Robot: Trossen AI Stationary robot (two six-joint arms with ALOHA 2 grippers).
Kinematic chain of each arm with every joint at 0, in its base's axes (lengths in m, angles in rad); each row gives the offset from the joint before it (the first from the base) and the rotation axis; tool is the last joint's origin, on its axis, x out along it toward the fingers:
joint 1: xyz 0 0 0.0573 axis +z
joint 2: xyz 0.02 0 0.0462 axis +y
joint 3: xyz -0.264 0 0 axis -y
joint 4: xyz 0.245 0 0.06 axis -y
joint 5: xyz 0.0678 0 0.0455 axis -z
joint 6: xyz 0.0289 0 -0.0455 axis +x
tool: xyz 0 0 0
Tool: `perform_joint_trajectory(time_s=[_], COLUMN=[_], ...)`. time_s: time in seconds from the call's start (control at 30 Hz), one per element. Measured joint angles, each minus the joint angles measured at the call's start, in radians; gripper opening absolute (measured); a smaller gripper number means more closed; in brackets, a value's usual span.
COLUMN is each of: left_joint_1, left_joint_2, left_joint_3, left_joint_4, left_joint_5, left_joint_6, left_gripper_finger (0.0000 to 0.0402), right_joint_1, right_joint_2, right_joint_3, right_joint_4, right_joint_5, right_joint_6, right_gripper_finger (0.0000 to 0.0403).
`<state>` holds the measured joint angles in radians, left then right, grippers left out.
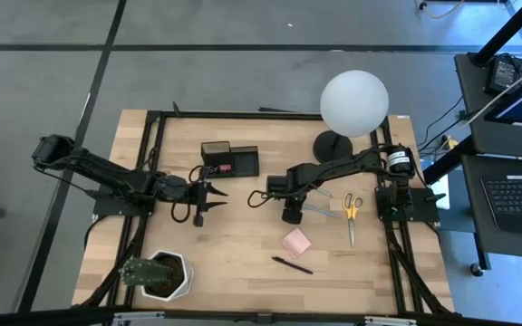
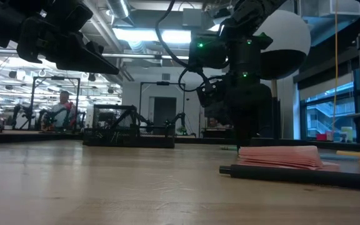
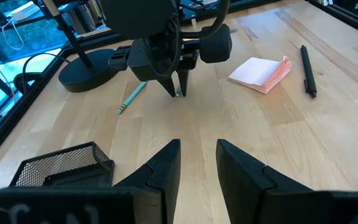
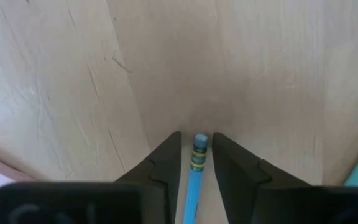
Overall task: Pick and place office supplies into organizer
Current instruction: Put the blue pencil into the desk organizer
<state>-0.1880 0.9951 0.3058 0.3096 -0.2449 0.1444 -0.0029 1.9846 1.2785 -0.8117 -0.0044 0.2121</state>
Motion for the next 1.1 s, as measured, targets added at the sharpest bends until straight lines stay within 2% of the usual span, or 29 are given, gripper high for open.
perform_joint_trajectory(time_s=[0.43,0.73,1.1], left_joint_1=[0.000,0.000,0.000], left_joint_2=[0.000,0.000,0.000], left_joint_3=[0.000,0.000,0.000], left_joint_4=[0.000,0.000,0.000], left_joint_5=[0.000,0.000,0.000], left_joint_6=[0.000,0.000,0.000], left_gripper_finger=[0.0098,0.0097,0.0098], right_joint_1=[0.000,-0.001,-0.001], right_joint_2=[-0.004,-0.005,0.006], right_joint_3=[-0.028,-0.035,0.077], right_joint_4=[0.032,0.047,0.020], right_joint_5=[0.004,0.003,0.002], right_joint_6=[-0.038,-0.033,-0.068], right_gripper_finger=[0.0015,0.0012,0.0010])
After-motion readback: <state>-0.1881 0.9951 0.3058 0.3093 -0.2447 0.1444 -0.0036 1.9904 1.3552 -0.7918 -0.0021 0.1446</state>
